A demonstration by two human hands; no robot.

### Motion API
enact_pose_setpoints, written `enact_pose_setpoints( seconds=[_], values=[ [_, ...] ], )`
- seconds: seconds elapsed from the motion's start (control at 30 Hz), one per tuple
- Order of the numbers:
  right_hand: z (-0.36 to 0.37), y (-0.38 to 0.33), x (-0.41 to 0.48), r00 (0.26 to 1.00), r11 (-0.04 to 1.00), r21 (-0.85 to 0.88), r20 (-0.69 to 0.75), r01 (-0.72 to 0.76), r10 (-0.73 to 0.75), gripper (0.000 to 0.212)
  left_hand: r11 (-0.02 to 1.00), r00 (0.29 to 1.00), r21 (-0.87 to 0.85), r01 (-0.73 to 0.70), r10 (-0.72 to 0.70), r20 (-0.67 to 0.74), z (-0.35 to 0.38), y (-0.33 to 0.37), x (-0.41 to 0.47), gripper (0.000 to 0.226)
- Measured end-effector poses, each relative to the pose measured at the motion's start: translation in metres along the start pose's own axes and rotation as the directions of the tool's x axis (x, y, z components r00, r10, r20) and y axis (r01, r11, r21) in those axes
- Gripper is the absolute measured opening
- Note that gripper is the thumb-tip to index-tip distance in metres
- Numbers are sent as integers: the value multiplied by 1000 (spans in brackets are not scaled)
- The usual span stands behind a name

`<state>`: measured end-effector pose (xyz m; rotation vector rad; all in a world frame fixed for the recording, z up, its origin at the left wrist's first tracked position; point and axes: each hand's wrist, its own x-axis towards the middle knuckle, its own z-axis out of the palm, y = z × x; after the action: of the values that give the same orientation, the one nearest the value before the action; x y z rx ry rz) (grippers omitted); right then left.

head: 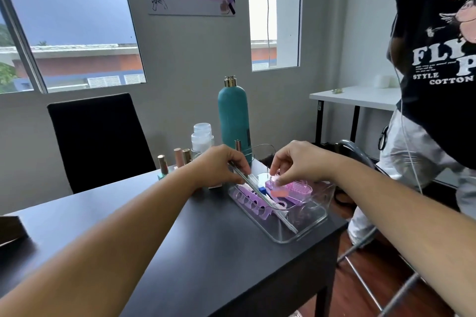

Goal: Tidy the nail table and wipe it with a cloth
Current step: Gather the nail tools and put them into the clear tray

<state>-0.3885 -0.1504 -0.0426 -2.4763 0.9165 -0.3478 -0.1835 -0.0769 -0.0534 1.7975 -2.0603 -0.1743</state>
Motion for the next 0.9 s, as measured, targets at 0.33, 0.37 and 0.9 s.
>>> enact_pose_setpoints(
  seconds=[0.33,0.37,0.9],
  values=[
    [-1,10,1,990,993,-102,-130,-64,51,11,1000,1000,-25,18,-18,-12,0,3,-13,11],
    [1,10,1,990,993,-102,-135,-65,51,12,1000,1000,-18,16,-16,-19,1,3,-13,11],
    [7,-6,-4,980,995,-87,-194,-48,30,8,998,984,-57,21,-31,-177,-2,1,-45,10]
  ],
)
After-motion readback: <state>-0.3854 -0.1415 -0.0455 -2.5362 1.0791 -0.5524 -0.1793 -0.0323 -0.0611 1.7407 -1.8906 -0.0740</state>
